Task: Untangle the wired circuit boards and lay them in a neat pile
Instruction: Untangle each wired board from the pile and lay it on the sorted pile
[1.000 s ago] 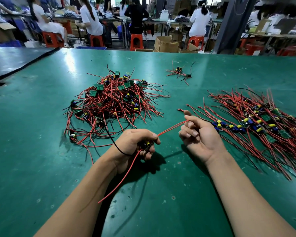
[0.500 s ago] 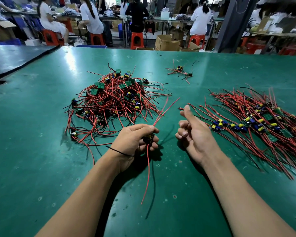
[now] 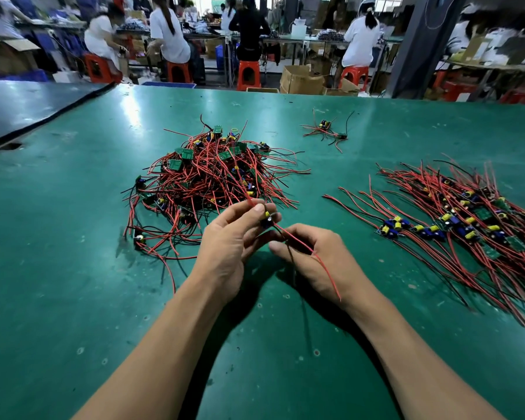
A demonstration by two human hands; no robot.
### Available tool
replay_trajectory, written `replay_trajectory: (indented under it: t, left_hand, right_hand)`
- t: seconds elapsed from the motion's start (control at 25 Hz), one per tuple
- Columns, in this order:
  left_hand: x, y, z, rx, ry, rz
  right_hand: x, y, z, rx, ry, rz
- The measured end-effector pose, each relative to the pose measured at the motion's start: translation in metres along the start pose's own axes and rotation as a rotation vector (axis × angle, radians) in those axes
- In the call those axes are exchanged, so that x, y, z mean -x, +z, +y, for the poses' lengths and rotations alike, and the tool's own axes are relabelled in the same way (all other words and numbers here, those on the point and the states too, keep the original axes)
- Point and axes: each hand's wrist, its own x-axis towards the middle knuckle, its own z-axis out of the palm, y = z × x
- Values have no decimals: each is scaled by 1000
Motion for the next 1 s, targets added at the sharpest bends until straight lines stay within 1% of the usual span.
replay_trajectory:
  t: [0.08,0.2,0.24,0.28,0.4,0.52,0.68,0.8,0.88,1.0]
  left_hand:
    - [1,0,-1,-61,5,16]
    - [2,-1,0,-118,-33,-1]
    - [2,-1,-1,-131,-51,-14]
    - [2,0,-1,-131,-68,-29]
    - [2,1,-3,-61,-136,-101]
    - [3,0,-4,19,-248,-210]
    - [3,-3,0,-16,-359,-264]
    - [7,1,1,-115,-439,-311]
    - [6,0,-4,-179,-413,-318]
    - [7,-1,-9,-151,-336,-302]
  right_hand:
    - [2,5,-2,-31,0,14]
    - [0,4,-4,95,-105,138]
    - [-2,3,-5,49,-106,164]
    - [-4,4,-6,-82,-64,179]
    - [-8,5,-12,-539,183,219]
    - [-9,-5,-15,-723,351,172]
    - [-7,-13,-14,-754,444,51]
    - [-3,-8,-16,-688,407,-44]
    - [-3,-5,-15,-668,331,-26]
    - [-3,-4,-16,-644,263,68]
